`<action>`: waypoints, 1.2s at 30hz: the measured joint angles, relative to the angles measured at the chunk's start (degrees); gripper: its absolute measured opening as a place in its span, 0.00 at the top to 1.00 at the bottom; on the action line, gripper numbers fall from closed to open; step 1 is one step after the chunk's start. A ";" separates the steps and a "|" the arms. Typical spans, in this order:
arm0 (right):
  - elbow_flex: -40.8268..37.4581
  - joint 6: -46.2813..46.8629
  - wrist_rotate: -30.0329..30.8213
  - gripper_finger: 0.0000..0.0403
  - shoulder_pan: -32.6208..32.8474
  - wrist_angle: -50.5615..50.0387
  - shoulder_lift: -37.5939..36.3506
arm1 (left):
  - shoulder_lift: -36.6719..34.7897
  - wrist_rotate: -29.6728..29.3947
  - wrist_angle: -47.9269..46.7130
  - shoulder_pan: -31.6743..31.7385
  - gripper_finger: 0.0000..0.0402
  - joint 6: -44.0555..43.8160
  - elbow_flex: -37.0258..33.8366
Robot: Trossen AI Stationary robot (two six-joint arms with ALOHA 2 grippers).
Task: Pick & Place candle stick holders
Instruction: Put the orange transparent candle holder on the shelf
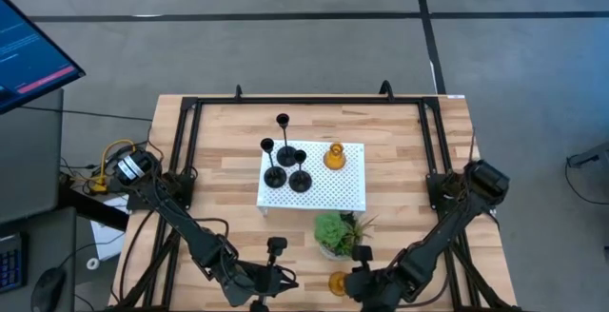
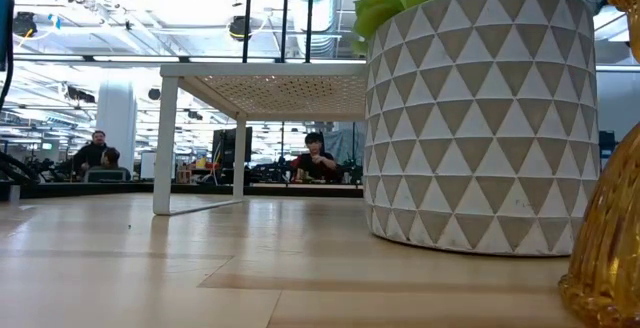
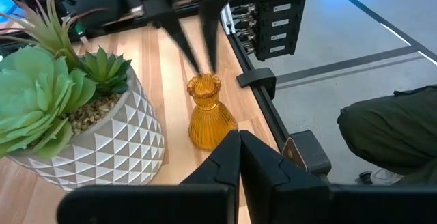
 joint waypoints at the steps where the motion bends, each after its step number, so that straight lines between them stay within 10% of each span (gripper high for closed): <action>1: -0.08 -0.01 0.37 0.87 -0.05 -0.10 0.13 | 0.00 0.00 0.00 0.00 0.98 0.00 0.00; 36: 0.05 19.36 -5.06 0.99 3.74 -19.91 0.09 | 0.02 0.02 -0.04 0.00 0.98 -0.17 0.00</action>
